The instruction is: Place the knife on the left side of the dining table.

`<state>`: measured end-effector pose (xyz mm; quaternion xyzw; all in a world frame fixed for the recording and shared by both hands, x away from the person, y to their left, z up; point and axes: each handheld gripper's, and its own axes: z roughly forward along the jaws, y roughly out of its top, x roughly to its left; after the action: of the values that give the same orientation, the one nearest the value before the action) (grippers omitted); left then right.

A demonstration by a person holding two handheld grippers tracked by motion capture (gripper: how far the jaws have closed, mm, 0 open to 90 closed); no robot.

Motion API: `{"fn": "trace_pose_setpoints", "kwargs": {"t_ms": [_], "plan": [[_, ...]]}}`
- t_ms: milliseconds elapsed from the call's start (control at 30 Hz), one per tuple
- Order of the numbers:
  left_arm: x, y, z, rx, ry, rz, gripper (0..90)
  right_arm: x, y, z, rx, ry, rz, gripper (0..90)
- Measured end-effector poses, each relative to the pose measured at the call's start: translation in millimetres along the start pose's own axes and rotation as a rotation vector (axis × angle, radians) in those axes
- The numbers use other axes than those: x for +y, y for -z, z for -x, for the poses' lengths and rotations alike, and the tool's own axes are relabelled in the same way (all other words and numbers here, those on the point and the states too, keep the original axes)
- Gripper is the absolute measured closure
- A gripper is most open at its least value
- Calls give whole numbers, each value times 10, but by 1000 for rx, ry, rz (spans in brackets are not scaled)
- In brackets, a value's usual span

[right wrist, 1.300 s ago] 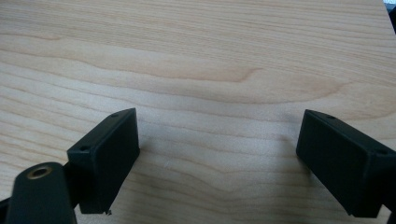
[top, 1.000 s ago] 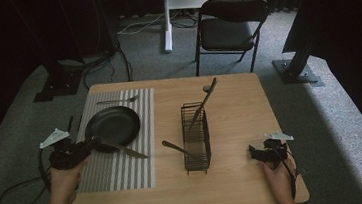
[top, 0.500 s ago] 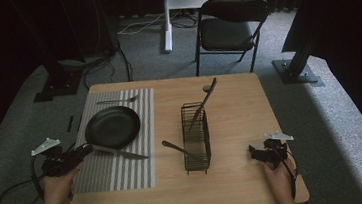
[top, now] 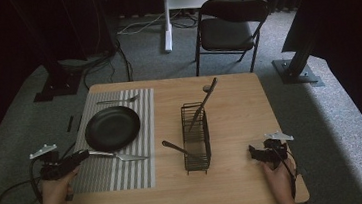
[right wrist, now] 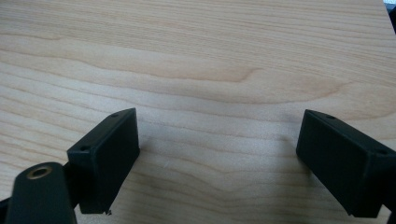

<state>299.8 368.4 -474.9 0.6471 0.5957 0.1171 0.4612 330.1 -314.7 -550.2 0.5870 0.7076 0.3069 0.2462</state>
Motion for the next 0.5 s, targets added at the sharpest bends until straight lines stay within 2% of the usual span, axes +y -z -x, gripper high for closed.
{"fn": "trace_pose_setpoints", "kwargs": {"t_ms": [267, 500], "plan": [[-59, -93, -135, 20, 23, -20, 655, 0, 0, 0, 0, 0, 0, 123], [-120, -195, -269, 36, 46, -60, 635, 0, 0, 0, 0, 0, 0, 123]]}}
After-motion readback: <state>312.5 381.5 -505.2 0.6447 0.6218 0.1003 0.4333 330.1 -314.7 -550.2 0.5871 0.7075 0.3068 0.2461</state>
